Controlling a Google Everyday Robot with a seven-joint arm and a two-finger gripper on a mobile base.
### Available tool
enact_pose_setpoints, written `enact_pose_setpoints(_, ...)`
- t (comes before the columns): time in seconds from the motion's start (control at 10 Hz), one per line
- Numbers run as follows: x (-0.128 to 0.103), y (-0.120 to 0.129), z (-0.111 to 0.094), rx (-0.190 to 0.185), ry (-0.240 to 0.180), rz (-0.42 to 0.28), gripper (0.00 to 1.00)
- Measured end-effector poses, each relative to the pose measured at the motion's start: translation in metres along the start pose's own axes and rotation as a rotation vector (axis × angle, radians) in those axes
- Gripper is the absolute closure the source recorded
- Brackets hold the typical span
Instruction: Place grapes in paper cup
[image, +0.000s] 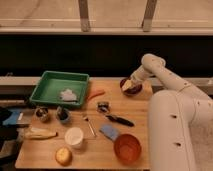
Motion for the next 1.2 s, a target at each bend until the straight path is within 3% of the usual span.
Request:
enact_pose_setpoints(0.4, -0.003, 0.003, -0.01, -0.011, -0.021, -0.017, 1.0)
enact_pose_setpoints(0.9, -0.039, 0.047, -0.057, -0.038, -0.112, -0.115, 1.0)
enact_pose_setpoints(1.2, -0.051, 0.073, -0.068, -0.071, -0.125, -0.138, 1.0)
